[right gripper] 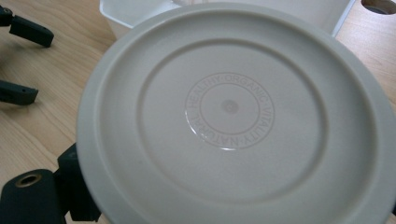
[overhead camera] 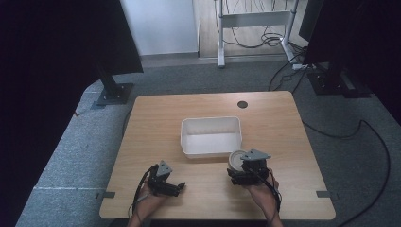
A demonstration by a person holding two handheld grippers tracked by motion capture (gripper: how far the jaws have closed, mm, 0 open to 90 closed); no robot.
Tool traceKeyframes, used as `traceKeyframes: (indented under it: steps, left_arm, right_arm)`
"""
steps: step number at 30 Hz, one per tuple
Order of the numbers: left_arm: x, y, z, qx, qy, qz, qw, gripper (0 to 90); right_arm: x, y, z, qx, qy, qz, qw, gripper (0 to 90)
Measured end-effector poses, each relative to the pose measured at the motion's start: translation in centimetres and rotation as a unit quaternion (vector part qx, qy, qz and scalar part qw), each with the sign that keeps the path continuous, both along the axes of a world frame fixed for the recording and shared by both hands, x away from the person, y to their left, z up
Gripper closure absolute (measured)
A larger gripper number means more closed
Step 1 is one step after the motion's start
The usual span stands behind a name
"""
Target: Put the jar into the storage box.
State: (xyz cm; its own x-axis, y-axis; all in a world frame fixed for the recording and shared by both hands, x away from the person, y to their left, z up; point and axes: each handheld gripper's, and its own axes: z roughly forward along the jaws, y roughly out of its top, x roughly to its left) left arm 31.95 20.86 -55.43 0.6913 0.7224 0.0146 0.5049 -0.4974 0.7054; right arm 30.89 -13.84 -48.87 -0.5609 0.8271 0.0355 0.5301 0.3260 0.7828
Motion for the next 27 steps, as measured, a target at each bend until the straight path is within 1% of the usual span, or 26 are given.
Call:
traceKeyframes:
  steps: [8,13,27]
  left_arm:
    - [0.0,0.0,0.0,0.0,0.0,0.0,1.0,1.8]
    - [0.0,0.0,0.0,0.0,0.0,0.0,1.0,1.7]
    - [0.0,0.0,0.0,0.0,0.0,0.0,1.0,1.7]
  right_arm:
    - [0.9,0.5,0.1,0.007,0.001,-0.001,1.0,9.5]
    - [1.4,0.9,0.3,0.005,0.0,0.003,1.0,9.5]
    - [3.0,2.8,0.8,0.006,0.002,0.014,0.9999,9.5]
